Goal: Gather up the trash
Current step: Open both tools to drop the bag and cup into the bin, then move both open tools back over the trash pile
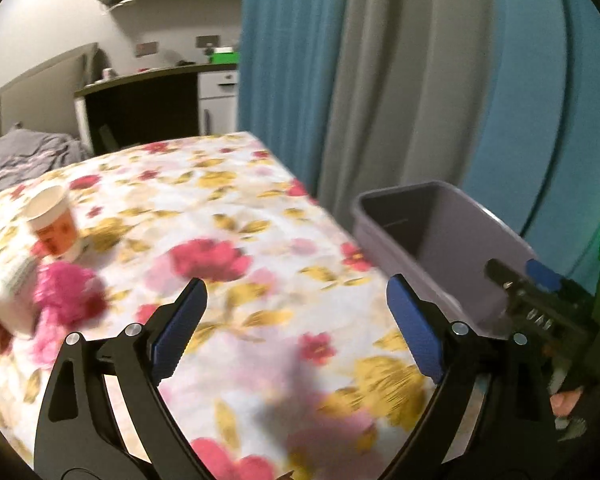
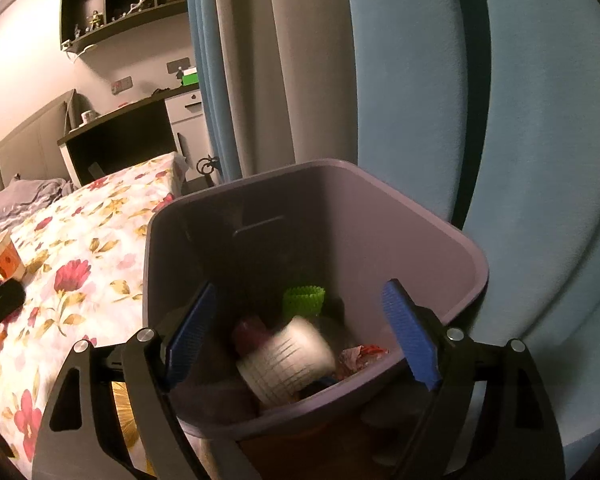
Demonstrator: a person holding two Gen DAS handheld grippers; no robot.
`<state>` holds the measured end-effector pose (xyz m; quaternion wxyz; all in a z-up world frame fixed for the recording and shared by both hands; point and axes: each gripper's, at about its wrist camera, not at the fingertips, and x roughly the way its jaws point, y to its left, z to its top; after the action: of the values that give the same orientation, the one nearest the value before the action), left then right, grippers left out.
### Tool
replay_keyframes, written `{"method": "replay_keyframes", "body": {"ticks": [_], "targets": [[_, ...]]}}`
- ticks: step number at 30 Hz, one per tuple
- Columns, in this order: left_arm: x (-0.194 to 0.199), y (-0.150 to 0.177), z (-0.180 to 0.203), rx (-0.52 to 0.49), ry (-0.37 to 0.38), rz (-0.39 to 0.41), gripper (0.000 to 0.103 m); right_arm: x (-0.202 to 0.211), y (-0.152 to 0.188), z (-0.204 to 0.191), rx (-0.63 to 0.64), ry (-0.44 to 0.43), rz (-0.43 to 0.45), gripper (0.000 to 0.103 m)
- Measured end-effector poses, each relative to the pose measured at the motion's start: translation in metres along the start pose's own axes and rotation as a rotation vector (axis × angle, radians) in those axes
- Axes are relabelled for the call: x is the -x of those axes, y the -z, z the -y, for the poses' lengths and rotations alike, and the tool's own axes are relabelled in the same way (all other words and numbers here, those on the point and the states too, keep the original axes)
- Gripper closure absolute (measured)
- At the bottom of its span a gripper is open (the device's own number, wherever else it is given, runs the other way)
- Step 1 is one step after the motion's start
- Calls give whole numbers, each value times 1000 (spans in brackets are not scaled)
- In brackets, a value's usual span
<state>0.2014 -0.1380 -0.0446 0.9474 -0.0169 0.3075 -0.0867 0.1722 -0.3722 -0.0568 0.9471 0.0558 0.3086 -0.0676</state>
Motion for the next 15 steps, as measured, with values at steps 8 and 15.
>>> {"method": "replay_keyframes", "body": {"ticks": [8,15], "targets": [[41,21,-56,62,-154,35,10,40,2,-23,2,-39,58,18],[79,41,-108,127,-286,43,10,71,11,-73,36,-156,97,16]]}}
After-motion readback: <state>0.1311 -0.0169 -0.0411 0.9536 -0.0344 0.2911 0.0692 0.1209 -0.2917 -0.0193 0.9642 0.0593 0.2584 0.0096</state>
